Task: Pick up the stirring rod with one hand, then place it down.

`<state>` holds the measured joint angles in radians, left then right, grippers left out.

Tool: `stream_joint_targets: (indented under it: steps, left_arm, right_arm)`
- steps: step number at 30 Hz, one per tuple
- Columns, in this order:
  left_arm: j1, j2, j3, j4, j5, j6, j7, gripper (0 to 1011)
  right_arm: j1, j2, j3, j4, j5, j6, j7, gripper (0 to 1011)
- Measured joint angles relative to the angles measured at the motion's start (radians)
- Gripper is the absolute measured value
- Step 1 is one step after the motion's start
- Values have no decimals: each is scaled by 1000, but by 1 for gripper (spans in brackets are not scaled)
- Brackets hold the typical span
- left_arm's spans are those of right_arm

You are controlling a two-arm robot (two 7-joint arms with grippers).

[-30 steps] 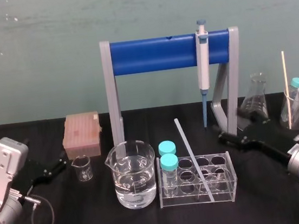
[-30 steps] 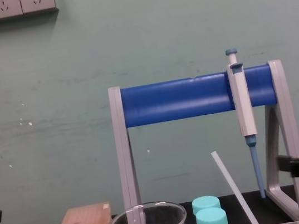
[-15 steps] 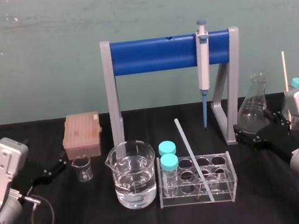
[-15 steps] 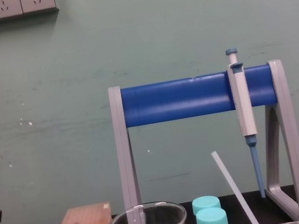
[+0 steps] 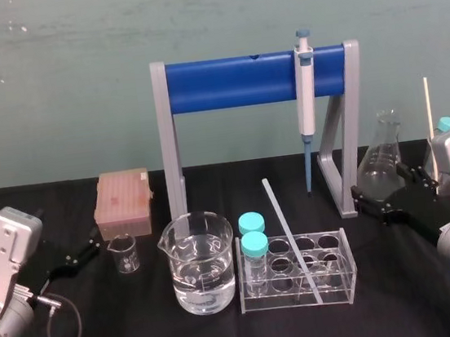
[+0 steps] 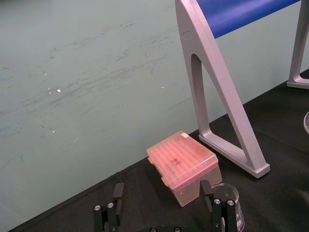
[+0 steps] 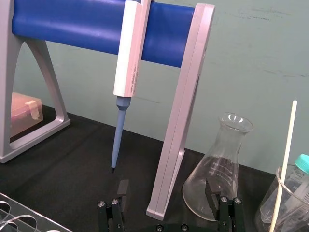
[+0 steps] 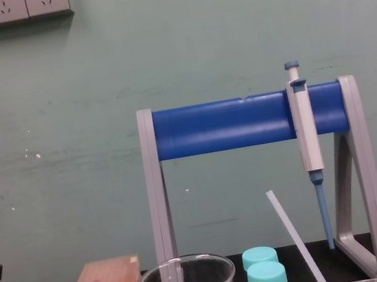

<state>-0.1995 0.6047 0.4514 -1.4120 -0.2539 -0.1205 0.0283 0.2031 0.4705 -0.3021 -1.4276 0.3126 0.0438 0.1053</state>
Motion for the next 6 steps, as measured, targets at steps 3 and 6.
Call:
stream_joint_targets:
  steps: [3, 6]
  left_arm:
    - [0, 0, 0, 0, 0, 0, 0, 1000]
    - [0, 0, 0, 0, 0, 0, 0, 1000]
  right_arm:
    - [0, 0, 0, 0, 1, -1, 1, 1000]
    - [-1, 1, 1, -1, 1, -2, 2, 1000]
